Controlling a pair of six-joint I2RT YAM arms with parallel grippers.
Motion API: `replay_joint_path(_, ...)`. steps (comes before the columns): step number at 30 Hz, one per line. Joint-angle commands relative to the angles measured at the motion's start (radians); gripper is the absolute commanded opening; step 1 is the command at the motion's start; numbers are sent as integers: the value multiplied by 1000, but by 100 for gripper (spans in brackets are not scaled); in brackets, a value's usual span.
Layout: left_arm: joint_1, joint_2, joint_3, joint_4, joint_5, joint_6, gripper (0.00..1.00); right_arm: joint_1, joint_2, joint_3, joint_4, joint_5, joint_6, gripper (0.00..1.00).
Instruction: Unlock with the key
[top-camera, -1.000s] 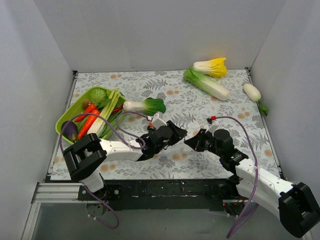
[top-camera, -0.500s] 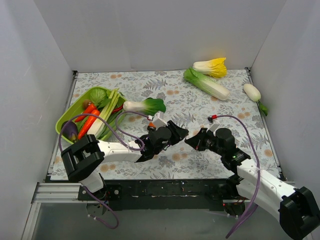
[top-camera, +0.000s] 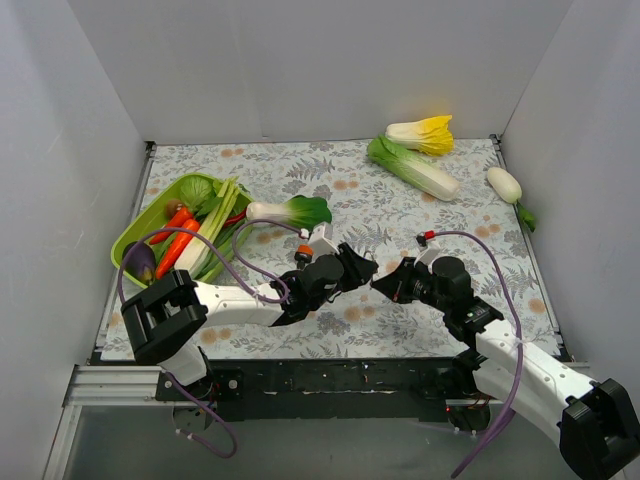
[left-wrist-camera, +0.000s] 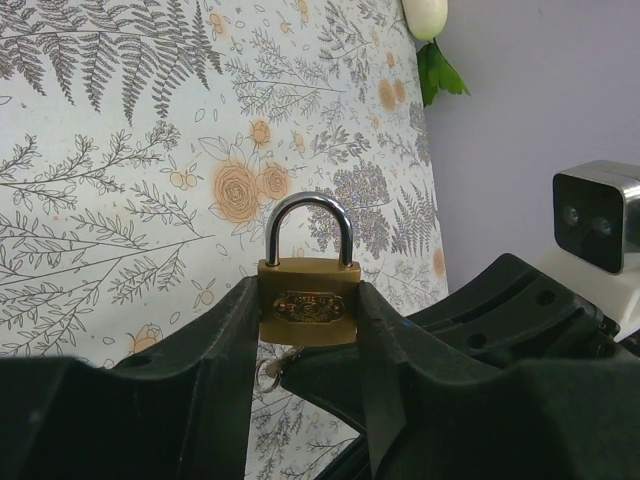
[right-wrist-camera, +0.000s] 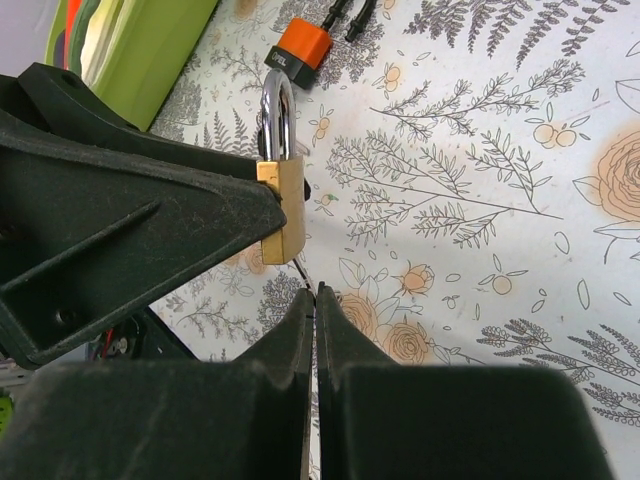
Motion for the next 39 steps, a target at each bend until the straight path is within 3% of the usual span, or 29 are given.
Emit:
replay_joint_path(1, -47, -43, -34, -13, 80, 74, 0, -36, -14, 78, 116, 92, 0, 1)
replay_joint_path(21, -52, -72, -133, 228, 190, 259, 0, -113, -18, 61, 194, -75, 108, 1)
replay_joint_path(30, -55, -65, -125, 221, 226, 325, 0, -137, -51, 64, 170, -62, 101, 1)
replay_joint_path(39, -76, -59, -113, 175, 164, 370, 0, -140, -95, 55, 188, -48, 101, 1)
